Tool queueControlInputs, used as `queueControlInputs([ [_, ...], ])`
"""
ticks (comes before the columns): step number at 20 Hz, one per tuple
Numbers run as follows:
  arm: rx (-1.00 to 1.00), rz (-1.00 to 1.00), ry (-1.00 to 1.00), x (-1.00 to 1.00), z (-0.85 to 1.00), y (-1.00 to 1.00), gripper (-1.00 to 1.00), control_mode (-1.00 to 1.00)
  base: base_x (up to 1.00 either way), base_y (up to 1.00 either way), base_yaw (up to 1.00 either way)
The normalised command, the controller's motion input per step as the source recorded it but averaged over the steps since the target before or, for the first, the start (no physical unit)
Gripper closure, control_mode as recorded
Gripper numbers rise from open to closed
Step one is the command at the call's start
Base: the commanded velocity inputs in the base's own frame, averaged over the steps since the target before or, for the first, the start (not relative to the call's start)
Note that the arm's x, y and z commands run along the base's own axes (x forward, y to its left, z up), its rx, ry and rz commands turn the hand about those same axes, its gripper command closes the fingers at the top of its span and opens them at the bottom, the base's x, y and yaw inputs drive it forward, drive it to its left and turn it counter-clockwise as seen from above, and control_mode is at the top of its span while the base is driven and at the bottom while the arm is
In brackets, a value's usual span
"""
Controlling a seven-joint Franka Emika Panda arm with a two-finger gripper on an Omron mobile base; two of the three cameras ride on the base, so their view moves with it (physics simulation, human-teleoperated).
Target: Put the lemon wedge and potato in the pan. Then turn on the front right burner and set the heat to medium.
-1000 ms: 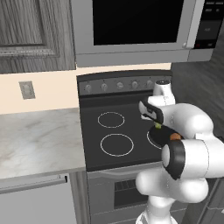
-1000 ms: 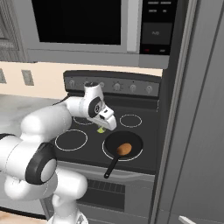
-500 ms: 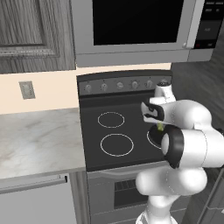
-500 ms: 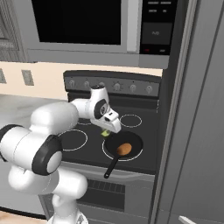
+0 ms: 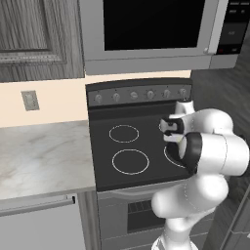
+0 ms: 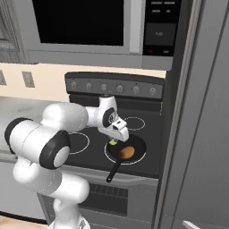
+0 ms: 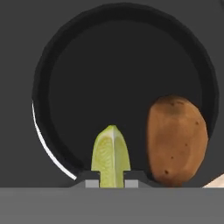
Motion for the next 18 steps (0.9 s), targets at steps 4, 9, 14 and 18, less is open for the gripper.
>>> queueControlInputs([
  [4,-0.01,0.0,0.02,0.24,-0.29,-0.31,1.0,-1.0,0.0,0.0,0.0],
  [9,-0.02,0.0,0.03,0.33,-0.23,-0.17,1.0,-1.0,0.0,0.0,0.0],
  [14,0.01,0.02,0.0,0.33,-0.06,-0.02,1.0,-1.0,0.0,0.0,0.0],
  [18,0.0,0.02,0.0,0.07,-0.07,0.0,1.0,-1.0,0.0,0.0,0.0],
])
